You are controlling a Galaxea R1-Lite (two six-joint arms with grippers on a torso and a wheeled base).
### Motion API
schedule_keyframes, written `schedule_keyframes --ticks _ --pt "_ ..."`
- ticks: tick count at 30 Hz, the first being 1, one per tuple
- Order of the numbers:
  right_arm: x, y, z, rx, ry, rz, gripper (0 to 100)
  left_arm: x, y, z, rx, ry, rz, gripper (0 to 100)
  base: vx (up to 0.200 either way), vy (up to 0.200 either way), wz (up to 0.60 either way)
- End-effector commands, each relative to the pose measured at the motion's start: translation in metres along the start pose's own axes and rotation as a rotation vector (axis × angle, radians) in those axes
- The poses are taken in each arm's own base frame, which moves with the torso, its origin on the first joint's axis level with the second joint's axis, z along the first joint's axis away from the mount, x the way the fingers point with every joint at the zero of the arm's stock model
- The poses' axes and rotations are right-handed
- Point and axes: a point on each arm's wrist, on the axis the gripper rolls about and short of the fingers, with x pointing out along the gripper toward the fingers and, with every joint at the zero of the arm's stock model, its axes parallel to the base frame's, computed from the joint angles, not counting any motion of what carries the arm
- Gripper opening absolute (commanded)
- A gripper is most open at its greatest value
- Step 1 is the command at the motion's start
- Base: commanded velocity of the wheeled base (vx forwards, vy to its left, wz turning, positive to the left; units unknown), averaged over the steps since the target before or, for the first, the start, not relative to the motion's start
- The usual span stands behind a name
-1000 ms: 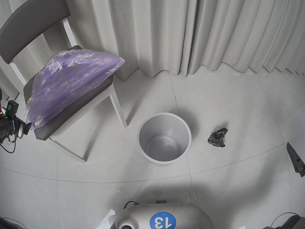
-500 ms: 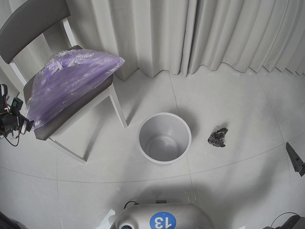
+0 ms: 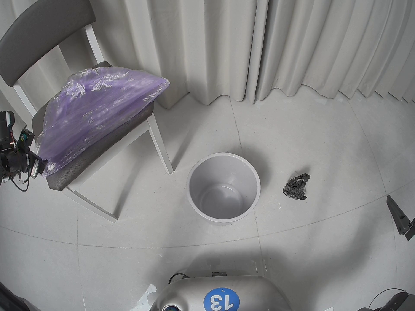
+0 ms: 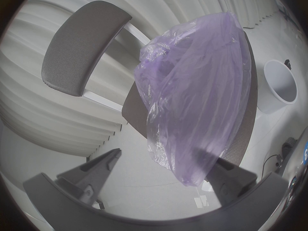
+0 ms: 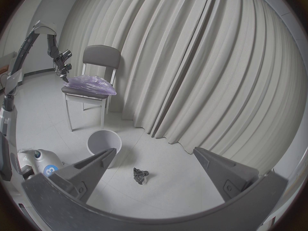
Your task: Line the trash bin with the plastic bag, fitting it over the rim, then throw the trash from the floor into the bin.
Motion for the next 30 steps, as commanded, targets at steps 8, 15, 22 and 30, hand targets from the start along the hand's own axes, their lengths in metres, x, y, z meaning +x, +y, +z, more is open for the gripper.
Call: schedule_keyframes --ticks 8,15,22,30 --pt "0.001 0.001 -0.002 -0.001 0.007 0.006 100 0.004 -0.001 0.001 -0.008 -0.002 -0.01 0 0.0 0.0 0.0" --pt "0.001 0.001 -0.001 0.001 0.004 0.008 100 -0.005 -0.001 0.012 -0.079 -0.066 -0.004 0 0.0 0.0 0.0" --pt "0.002 0.001 0.001 0.001 -0.013 0.036 100 -0.02 0.004 0.026 -0.179 -0.164 -0.023 0 0.0 0.0 0.0" --pt "0.002 0.001 0.0 0.0 -0.006 0.029 100 -0.055 0.006 0.046 -0.389 -0.32 -0.067 0 0.0 0.0 0.0"
